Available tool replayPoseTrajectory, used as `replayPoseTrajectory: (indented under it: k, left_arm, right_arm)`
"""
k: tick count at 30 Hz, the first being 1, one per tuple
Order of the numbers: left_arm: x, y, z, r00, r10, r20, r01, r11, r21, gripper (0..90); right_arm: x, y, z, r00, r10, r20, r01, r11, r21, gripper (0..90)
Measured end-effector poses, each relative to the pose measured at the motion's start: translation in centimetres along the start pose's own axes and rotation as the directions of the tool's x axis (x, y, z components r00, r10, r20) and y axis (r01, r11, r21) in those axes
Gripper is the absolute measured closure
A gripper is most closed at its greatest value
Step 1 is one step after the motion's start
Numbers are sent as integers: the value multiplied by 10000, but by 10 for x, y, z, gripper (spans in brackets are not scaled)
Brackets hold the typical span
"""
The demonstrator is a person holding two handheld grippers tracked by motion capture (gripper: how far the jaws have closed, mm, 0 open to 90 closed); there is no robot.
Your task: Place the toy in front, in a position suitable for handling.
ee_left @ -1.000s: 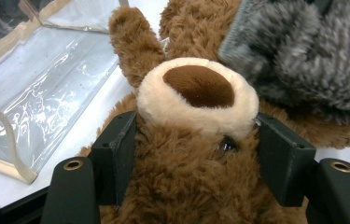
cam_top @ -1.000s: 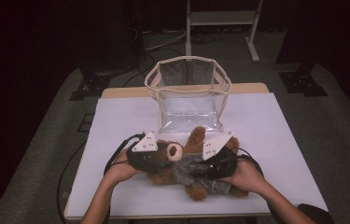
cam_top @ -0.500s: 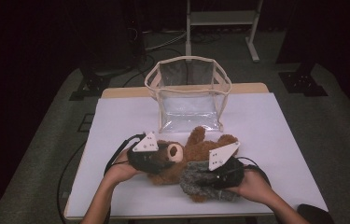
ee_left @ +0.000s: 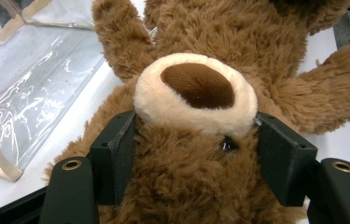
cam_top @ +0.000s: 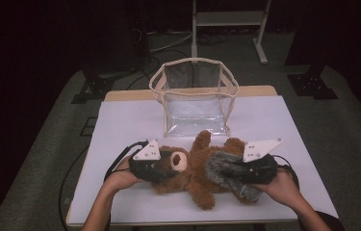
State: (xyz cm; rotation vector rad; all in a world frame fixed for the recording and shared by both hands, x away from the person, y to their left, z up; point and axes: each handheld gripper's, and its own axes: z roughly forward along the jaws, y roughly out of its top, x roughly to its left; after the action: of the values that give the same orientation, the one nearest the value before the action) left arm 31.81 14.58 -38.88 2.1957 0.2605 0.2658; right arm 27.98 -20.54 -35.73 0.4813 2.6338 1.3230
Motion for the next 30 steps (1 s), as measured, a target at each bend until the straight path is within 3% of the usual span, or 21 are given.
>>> replayPoseTrajectory:
  k: [4,5,7,12,18,22,30]
  left_arm:
    - [0,0,0,10000,25,29,-25,10000,-2,337]
    - [0,0,0,10000,59,38,-59,10000,2,336]
    - [-1,0,0,9998,180,40,-180,9998,27,336]
    - [-3,1,-1,9995,317,56,-317,9994,107,328]
    - [-5,-1,-4,9974,661,281,-668,9974,263,324]
    - [-6,0,-4,9970,728,261,-735,9969,268,285]
    - [-7,11,-5,9952,840,506,-842,9965,14,223]
  right_arm:
    - [-6,-19,-11,9983,547,182,-547,9985,-37,745]
    - [-10,-28,-16,9958,918,70,-916,9955,-247,744]
    - [-11,-30,-18,9946,1038,30,-1037,9940,-347,744]
    - [-12,-16,-13,9977,670,-94,-673,9970,-384,742]
    - [-22,15,15,9987,279,-419,-290,9993,-252,741]
    - [-23,25,30,9988,73,-493,-74,10000,-29,740]
    - [-18,5,32,9954,397,-878,-427,9985,-331,743]
